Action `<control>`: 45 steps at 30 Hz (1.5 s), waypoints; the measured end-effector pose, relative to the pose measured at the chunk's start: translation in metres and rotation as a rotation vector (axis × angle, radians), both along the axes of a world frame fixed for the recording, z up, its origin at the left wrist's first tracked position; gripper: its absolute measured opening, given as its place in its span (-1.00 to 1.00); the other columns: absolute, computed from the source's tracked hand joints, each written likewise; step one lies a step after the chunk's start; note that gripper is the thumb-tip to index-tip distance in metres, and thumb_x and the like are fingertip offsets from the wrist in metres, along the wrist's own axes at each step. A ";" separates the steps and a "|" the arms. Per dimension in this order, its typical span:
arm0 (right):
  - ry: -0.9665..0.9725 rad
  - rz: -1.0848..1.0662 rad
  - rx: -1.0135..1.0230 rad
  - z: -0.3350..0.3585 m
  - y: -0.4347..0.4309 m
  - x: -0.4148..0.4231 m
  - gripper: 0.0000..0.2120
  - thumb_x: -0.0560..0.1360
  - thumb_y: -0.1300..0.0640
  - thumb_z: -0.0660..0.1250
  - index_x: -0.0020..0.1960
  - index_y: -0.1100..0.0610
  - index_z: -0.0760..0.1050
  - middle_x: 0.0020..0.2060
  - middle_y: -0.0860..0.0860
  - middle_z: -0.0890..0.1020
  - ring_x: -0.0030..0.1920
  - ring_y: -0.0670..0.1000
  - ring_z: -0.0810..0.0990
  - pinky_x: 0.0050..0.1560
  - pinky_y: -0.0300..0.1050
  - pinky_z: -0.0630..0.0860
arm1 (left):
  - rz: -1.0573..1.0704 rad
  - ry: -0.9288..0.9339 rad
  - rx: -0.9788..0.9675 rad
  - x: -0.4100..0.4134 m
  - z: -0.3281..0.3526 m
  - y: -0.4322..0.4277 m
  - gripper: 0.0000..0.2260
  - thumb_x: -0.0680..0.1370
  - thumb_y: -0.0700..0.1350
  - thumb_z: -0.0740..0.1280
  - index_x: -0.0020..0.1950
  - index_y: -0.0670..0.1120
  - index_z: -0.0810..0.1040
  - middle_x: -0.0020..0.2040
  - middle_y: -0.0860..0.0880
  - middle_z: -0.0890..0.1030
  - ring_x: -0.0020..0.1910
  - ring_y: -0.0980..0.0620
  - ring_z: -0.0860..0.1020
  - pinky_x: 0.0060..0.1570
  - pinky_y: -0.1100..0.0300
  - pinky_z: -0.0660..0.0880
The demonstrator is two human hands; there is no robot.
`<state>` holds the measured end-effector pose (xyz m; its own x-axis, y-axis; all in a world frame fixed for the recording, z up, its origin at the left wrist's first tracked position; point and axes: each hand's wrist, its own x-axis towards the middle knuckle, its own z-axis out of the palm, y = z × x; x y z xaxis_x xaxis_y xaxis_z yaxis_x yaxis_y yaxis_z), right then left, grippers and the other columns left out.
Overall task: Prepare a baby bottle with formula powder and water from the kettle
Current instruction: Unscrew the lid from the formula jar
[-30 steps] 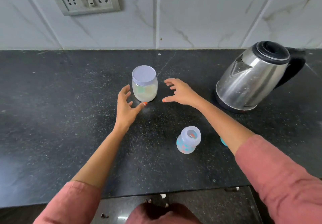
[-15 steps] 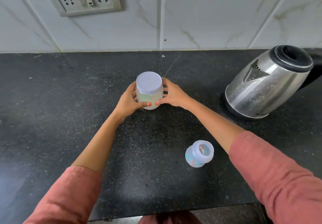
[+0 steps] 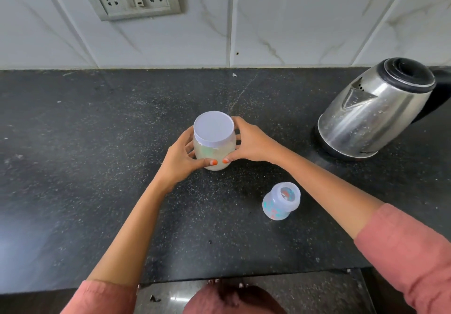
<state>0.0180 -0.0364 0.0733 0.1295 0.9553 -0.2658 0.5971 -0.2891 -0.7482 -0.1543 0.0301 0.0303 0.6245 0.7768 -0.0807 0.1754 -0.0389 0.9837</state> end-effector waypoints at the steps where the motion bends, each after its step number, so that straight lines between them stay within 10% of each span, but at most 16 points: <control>1: -0.004 0.006 -0.005 0.002 -0.005 -0.003 -0.13 0.26 0.22 0.53 0.42 0.12 0.11 0.38 0.05 0.32 0.35 0.07 0.34 0.28 0.00 0.38 | -0.003 -0.002 -0.001 -0.004 0.002 -0.006 -0.27 0.30 -0.29 0.52 0.34 0.08 0.27 0.23 0.13 0.43 0.25 0.09 0.40 -0.09 0.49 0.45; 8: 0.019 -0.005 -0.017 0.009 -0.042 -0.031 -0.13 0.25 0.21 0.53 0.41 0.08 0.12 0.36 0.02 0.34 0.33 0.05 0.36 0.29 0.04 0.41 | -0.012 -0.011 -0.024 -0.035 0.004 -0.041 -0.23 0.27 -0.28 0.53 0.37 0.06 0.27 0.31 0.07 0.44 0.27 0.07 0.44 0.14 0.24 0.47; 32: 0.026 -0.038 -0.051 -0.022 -0.080 -0.077 -0.12 0.27 0.19 0.53 0.43 0.06 0.11 0.41 0.01 0.31 0.39 0.01 0.30 0.36 0.00 0.34 | 0.013 0.029 -0.019 -0.071 -0.031 -0.084 -0.22 0.28 -0.27 0.53 0.36 0.11 0.23 0.25 0.28 0.39 0.27 0.28 0.38 0.24 0.40 0.34; 38: -0.015 0.027 -0.069 0.000 -0.078 -0.069 -0.16 0.29 0.21 0.51 0.43 0.08 0.14 0.40 0.02 0.31 0.38 0.03 0.31 0.37 0.04 0.32 | -0.053 0.017 -0.007 -0.070 -0.027 -0.084 -0.18 0.19 0.02 0.54 0.34 0.17 0.20 0.30 0.25 0.36 0.28 0.35 0.35 0.21 0.46 0.31; 45: -0.228 0.142 -0.096 0.031 -0.067 -0.084 -0.17 0.35 -0.10 0.43 0.47 0.01 0.08 0.41 0.00 0.26 0.39 0.05 0.26 0.27 0.03 0.31 | 0.023 -0.052 -0.024 -0.055 -0.022 -0.093 -0.05 0.13 0.06 0.52 0.42 0.03 0.12 0.26 0.19 0.36 0.19 0.38 0.40 0.14 0.38 0.40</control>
<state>-0.0661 -0.1031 0.1040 0.0629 0.9400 -0.3352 0.7862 -0.2535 -0.5636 -0.2089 -0.0628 0.0083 0.6102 0.7894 -0.0667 0.1241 -0.0121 0.9922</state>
